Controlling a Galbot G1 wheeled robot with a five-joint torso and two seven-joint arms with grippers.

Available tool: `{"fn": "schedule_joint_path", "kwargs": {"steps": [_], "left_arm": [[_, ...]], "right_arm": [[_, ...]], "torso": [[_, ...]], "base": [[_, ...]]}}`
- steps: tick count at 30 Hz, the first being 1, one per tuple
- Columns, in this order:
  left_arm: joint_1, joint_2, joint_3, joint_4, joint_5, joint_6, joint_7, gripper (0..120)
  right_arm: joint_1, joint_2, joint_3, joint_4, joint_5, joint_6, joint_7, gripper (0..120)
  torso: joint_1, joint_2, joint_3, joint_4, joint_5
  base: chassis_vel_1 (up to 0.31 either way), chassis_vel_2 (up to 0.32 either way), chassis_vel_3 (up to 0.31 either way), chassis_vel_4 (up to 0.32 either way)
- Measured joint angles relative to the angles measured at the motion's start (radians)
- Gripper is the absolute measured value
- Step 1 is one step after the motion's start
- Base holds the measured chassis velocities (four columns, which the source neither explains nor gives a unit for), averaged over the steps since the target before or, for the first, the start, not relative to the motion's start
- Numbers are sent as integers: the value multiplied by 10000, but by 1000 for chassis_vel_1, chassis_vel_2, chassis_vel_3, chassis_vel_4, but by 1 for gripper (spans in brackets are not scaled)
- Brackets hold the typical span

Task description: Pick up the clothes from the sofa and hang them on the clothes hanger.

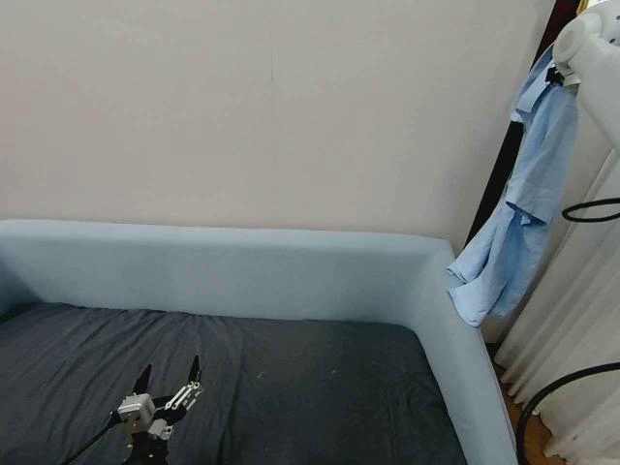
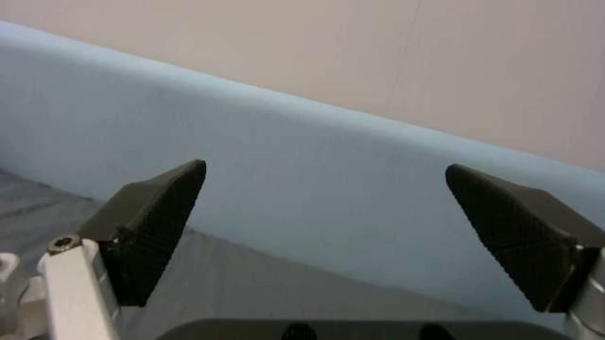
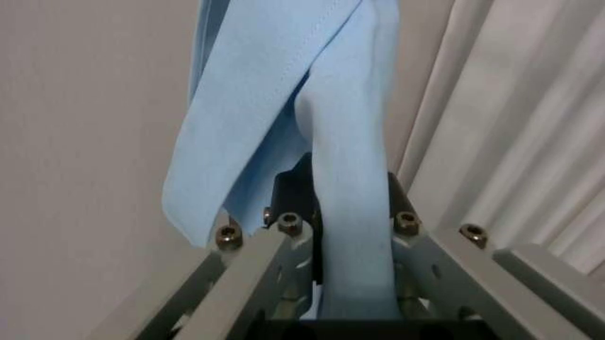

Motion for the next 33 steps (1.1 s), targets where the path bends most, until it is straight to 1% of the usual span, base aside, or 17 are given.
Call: {"fn": "schedule_joint_path", "kwargs": {"steps": [2, 4, 8, 14, 19, 25, 30, 33], "left_arm": [[29, 19, -1, 41, 4, -53, 0, 100], [39, 80, -11, 64, -8, -92, 0, 100], [14, 155, -24, 41, -51, -97, 0, 100], [57, 188, -29, -67, -60, -98, 0, 100], [233, 82, -44, -155, -15, -165, -2, 100], [313, 21, -107, -270, 26, -170, -4, 100], [414, -66, -136, -340, 116, -204, -2, 100], [470, -134, -160, -410, 141, -209, 1, 100]], "right_arm": [[-106, 17, 346, -18, -164, 144, -21, 7], [-194, -36, 521, 52, -186, 214, 14, 7], [-198, -78, 624, -27, -166, 283, 50, 7], [-165, -68, 708, -208, -142, 373, 42, 7], [-233, -36, 920, -273, 87, 384, 236, 7], [-372, -175, 1071, -90, 775, 283, 617, 7], [-446, -248, 1042, 116, 993, 151, 757, 7], [-421, -190, 1017, 35, 878, 148, 639, 7]], "torso": [[0, 0, -1, -3, 3], [0, 0, 0, 0, 5], [0, 0, -1, 1, 1], [0, 0, -1, 0, 4], [0, 0, -1, 5, 1], [0, 1, -1, 0, 2], [0, 0, -1, -1, 3], [0, 0, -1, 0, 3]], "base": [[0, 0, 0, 0], [0, 0, 0, 0], [0, 0, 0, 0], [0, 0, 0, 0], [0, 0, 0, 0], [0, 0, 0, 0], [0, 0, 0, 0], [0, 0, 0, 0]]}}
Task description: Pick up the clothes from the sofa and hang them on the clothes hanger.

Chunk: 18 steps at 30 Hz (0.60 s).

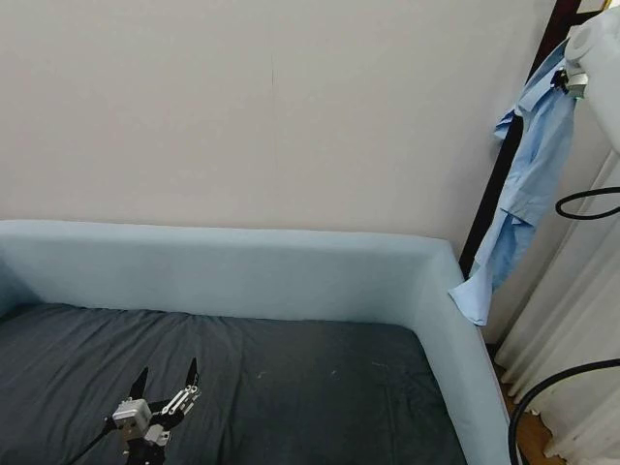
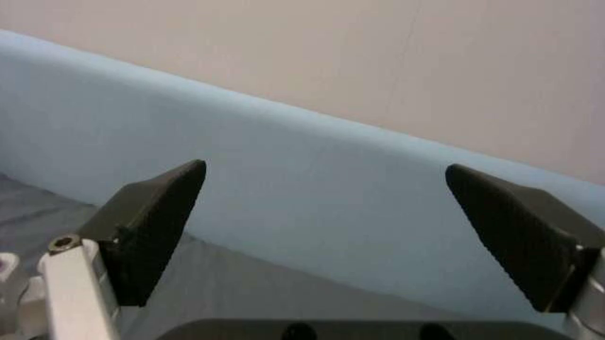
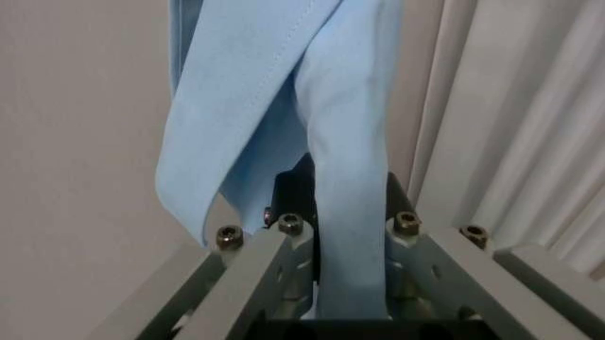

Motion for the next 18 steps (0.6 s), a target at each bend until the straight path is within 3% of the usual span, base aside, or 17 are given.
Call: {"fn": "schedule_joint_path", "kwargs": {"steps": [4, 7, 10, 14, 18], "left_arm": [[98, -45, -46, -34, 40, -37, 2, 100], [180, -83, -149, -40, 53, -113, 3, 100], [190, -91, -165, -43, 52, -118, 3, 100], [235, -154, -203, -133, 46, -138, 3, 100], [279, -167, -237, -130, 47, -193, 3, 100]], "right_arm": [[30, 38, -33, -31, -232, 44, -258, 8], [50, 70, -32, -7, -388, 261, -472, 22], [50, 68, -33, 37, -414, 325, -548, 25], [142, 73, -191, 91, -600, 567, -908, 48], [129, -5, -312, 355, -797, 666, -1085, 61]], "torso": [[0, 0, 1, -1, 2], [0, -1, 1, 1, 2], [0, 0, 1, 1, 1], [0, 0, 1, 2, 0], [0, 0, 1, 0, 1]], "base": [[0, 0, 0, 0], [0, 0, 0, 0], [0, 0, 0, 0], [0, 0, 0, 0], [0, 0, 0, 0]]}}
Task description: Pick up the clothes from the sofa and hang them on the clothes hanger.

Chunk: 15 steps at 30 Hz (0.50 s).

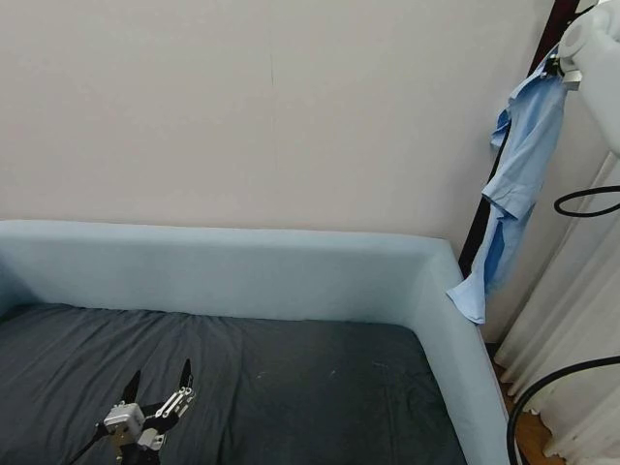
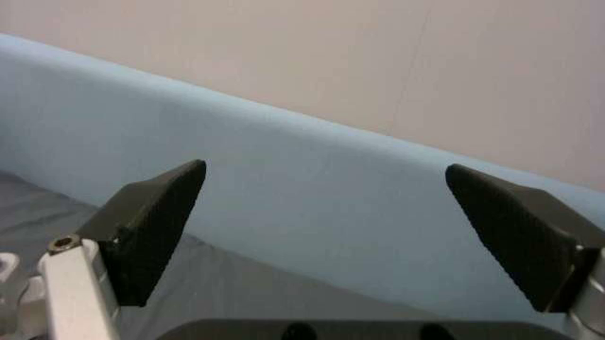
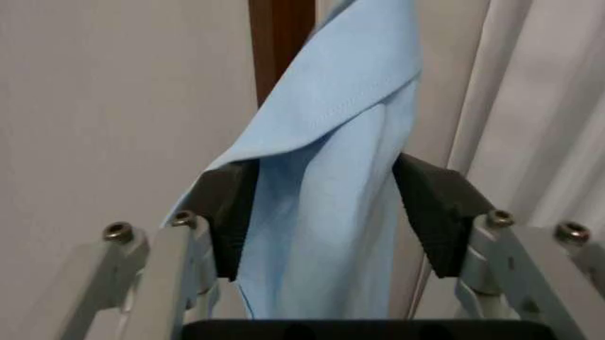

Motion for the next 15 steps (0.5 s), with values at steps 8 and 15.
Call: {"fn": "schedule_joint_path", "kwargs": {"steps": [8, 15], "left_arm": [[-9, 7, -30, 69, -25, -93, 1, 100], [-106, -19, 1, 145, 32, -111, -9, 100]], "right_arm": [[-267, -497, 12, 1849, 149, 3, 354, 89], [-1151, -2071, 98, 5860, 1365, 527, 365, 100]], "torso": [[0, 0, 0, 3, -4], [0, 1, -2, -2, -6]], "base": [[0, 0, 0, 0], [0, 0, 0, 0]]}}
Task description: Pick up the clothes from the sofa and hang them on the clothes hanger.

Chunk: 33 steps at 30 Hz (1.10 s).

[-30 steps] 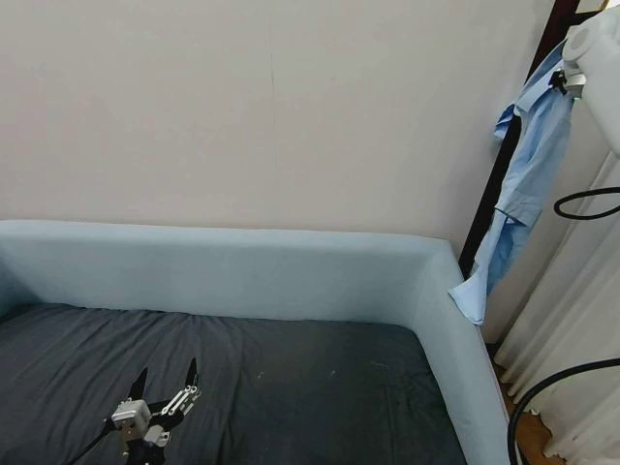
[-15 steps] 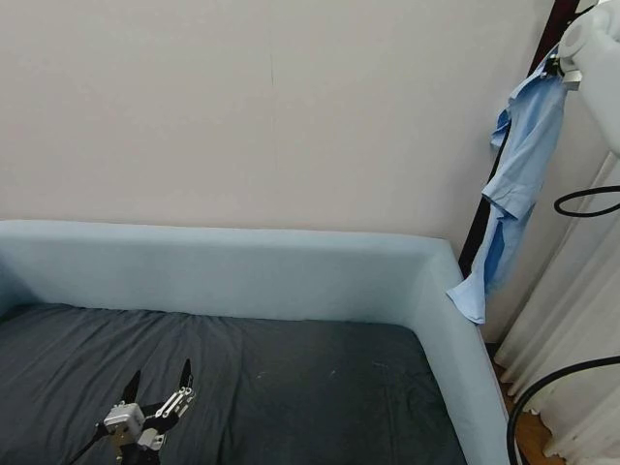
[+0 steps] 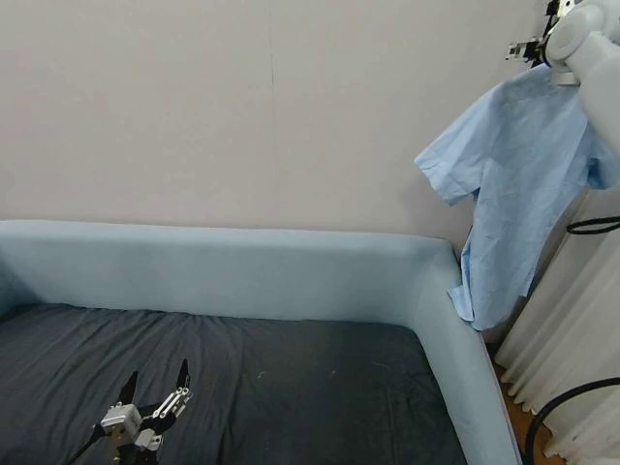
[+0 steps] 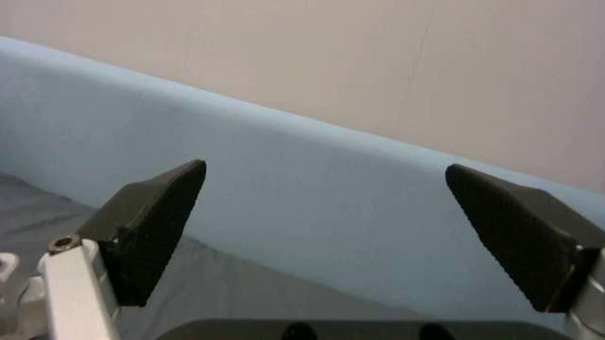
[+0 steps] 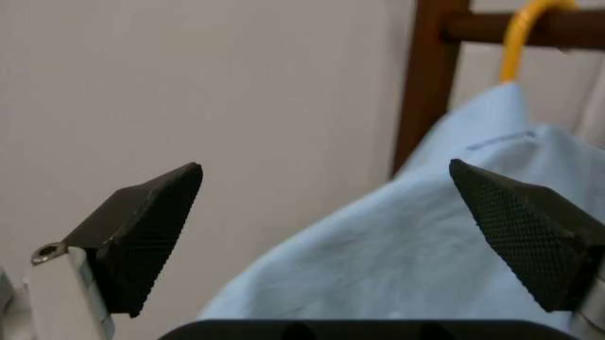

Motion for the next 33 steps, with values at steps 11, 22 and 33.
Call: {"fn": "schedule_joint_path", "kwargs": {"steps": [11, 22, 33], "left_arm": [[121, -277, 37, -29, 295, -79, 0, 100], [198, -655, -41, 75, 570, -189, 29, 100], [179, -806, -9, 129, 892, -369, 145, 100]], "right_arm": [[-4841, -1469, 1776, 5083, 374, 2630, -368, 100], [-13160, -2090, 6062, 8480, -3463, 3531, -992, 100], [-21379, 965, 10647, 10558, -8884, 5722, -2527, 100]], "torso": [[-1, 0, 2, 10, 3], [0, -2, 2, -2, 13], [-2, -1, -1, 1, 6]], "base": [[0, 0, 0, 0], [0, 0, 0, 0], [0, 0, 0, 0]]}}
